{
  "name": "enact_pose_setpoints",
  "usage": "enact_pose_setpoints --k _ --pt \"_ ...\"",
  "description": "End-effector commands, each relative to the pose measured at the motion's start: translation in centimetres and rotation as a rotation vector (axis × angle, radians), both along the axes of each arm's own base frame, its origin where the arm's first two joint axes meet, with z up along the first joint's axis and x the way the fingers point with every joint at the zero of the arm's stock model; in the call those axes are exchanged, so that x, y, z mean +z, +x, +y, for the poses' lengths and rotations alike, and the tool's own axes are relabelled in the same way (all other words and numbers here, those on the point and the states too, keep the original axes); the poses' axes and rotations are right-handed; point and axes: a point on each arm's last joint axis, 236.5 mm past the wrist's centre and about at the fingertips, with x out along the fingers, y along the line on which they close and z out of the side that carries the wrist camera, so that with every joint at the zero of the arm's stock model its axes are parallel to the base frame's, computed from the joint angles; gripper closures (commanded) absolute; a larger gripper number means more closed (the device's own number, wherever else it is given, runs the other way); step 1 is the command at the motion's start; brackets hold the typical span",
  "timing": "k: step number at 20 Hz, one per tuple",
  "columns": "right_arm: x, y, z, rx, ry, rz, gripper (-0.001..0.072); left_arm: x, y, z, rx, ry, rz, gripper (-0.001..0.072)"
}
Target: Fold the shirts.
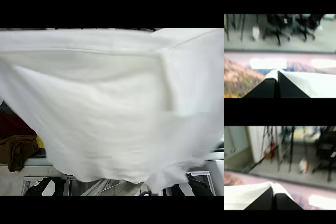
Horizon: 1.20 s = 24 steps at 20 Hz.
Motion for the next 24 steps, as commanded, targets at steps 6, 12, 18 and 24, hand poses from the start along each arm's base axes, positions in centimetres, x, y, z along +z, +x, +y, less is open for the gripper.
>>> enact_pose_setpoints --k 6,12,18,24 --pt "-37.2 15.5 0.3 -0.113 0.212 0.679 0.0695 -37.1 14.7 -2.0 -0.157 -0.148 0.724 0.0686" --pt "-44.8 25.1 -1.2 -0.163 0.304 0.765 0.0696 -44.3 22.0 -0.7 -0.127 -0.176 0.785 0.0686" --pt "-41.5 26.9 -2.8 -0.133 0.124 0.819 0.0696 -42.2 22.9 0.8 -0.099 -0.094 0.862 0.0686" --pt "-42.7 18.0 -6.1 -0.192 -0.296 1.093 0.0697 -43.5 17.1 2.1 -0.087 0.079 1.048 0.0686"
